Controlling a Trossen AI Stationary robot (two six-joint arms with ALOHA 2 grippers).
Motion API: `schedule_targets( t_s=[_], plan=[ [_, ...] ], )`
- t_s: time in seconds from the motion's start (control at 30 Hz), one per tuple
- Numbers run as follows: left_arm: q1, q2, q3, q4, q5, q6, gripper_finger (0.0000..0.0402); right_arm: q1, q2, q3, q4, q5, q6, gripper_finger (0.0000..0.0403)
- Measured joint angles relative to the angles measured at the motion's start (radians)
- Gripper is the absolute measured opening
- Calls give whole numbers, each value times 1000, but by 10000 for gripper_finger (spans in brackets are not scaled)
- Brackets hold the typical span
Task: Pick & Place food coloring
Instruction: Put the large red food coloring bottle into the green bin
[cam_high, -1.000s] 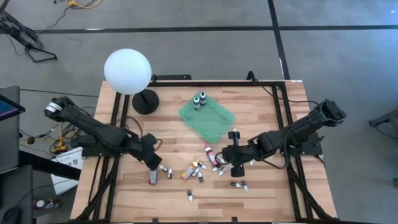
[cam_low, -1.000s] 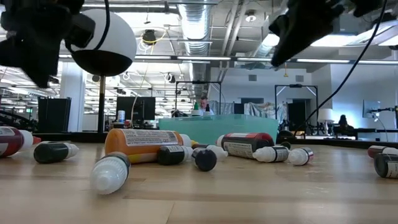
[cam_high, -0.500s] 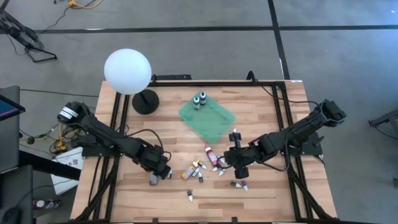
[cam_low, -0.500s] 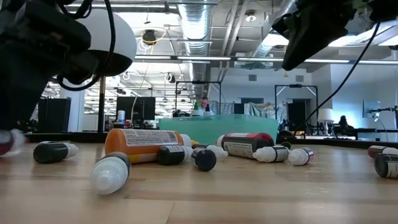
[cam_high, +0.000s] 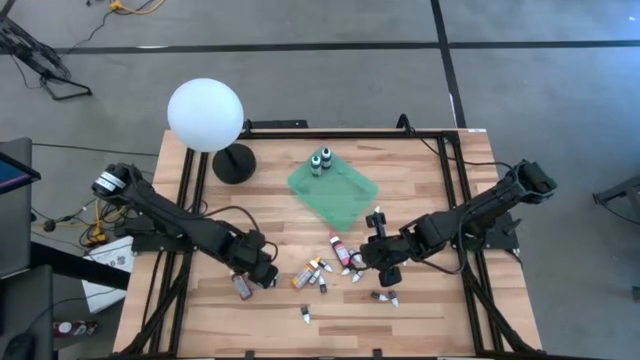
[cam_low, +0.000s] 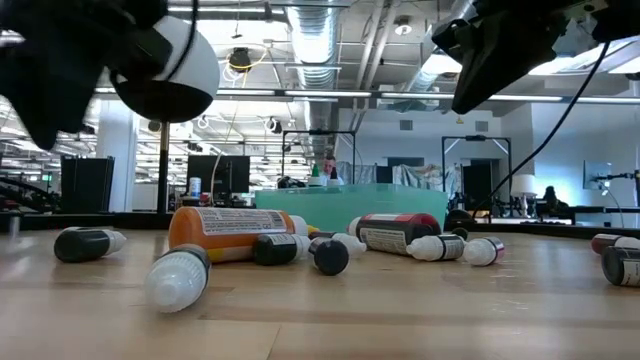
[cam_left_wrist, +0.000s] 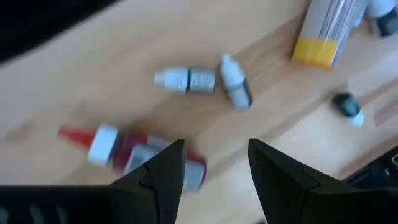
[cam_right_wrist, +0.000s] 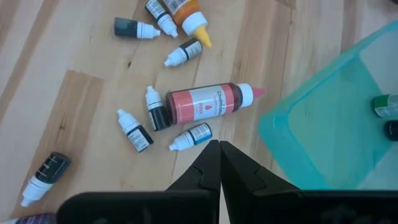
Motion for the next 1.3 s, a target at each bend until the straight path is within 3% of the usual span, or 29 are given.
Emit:
schedule_targets(
  t_s=[0.2,0.4,0.7,1.03,1.3],
  plan=[
    [-93,0,43,-121,31,-229,169,0,0,0,1,0,-48,0],
    [-155,32,43,-119,3,-375,169,0,0,0,8,0,-77,0],
    [-158,145,43,-46,18,-321,169,0,0,0,9,0,-76,0],
    [-160,151,43,-102,25,-357,169,0,0,0,10,0,-66,0],
    [-159,151,43,-102,-39,-401,169,0,0,0,13,0,-66,0]
  ],
)
